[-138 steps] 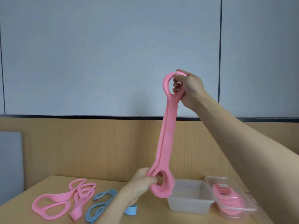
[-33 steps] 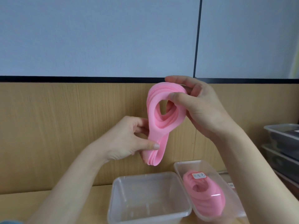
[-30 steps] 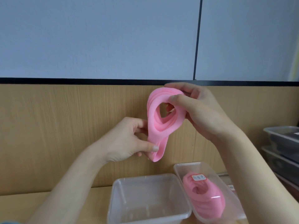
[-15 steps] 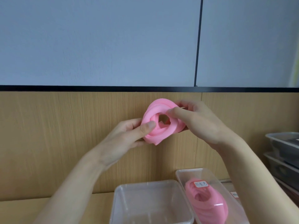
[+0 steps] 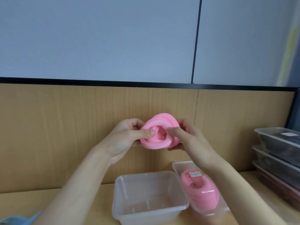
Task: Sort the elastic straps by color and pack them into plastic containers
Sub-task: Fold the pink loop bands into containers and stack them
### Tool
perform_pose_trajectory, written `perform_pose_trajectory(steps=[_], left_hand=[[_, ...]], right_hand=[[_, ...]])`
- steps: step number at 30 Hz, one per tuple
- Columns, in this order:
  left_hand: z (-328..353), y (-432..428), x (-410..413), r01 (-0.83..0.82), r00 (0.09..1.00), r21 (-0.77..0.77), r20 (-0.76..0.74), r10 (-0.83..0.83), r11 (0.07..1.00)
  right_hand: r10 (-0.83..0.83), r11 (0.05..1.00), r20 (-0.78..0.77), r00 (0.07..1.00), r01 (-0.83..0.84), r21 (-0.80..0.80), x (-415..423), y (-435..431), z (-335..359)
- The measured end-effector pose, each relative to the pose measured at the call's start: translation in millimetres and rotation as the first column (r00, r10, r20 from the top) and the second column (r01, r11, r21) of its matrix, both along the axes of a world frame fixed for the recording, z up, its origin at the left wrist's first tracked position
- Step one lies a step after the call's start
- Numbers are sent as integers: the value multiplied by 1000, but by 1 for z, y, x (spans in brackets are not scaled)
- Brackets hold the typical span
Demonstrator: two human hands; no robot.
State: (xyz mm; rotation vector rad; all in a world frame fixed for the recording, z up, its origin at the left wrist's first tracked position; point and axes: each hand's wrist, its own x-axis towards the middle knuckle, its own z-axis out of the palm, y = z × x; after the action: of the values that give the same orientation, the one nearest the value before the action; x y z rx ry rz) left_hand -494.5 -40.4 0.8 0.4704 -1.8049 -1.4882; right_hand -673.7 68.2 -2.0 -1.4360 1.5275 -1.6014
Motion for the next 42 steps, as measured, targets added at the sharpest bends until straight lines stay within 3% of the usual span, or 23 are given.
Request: perform_pose_trajectory(steps=[2,6,14,19,26,31,34,42], left_hand=[[-4,2,-2,-6,1000,-6,21,6,1000],[-13,10,2,-5,997,-5,83,6,1000],[-62,29,29,-102,987,96,132,89,990],[-75,35,27,-181,966,-45,181,186,982],[-81,45,29,-124,943,-254,271,193,959],[-81,47,34,-156,868,-430,370,331,889],[-79,44,39,-162,846,-468,387,366,869],[-75,48,40,-114,873,-467,374,313,877]], right_hand=[[-40,999,37,999,40,17,1,1,-11],[-97,995,-51,994,98,23,2,3,-32],[64,990,-211,975,-35,138,17,0,-61],[113,980,-305,946,-55,193,14,0,-63],[151,970,-372,916,-65,235,17,4,-60],[159,964,-425,891,-48,261,21,4,-67],[163,963,-466,870,-36,269,25,3,-76],[123,961,-397,910,-9,275,33,0,-82]])
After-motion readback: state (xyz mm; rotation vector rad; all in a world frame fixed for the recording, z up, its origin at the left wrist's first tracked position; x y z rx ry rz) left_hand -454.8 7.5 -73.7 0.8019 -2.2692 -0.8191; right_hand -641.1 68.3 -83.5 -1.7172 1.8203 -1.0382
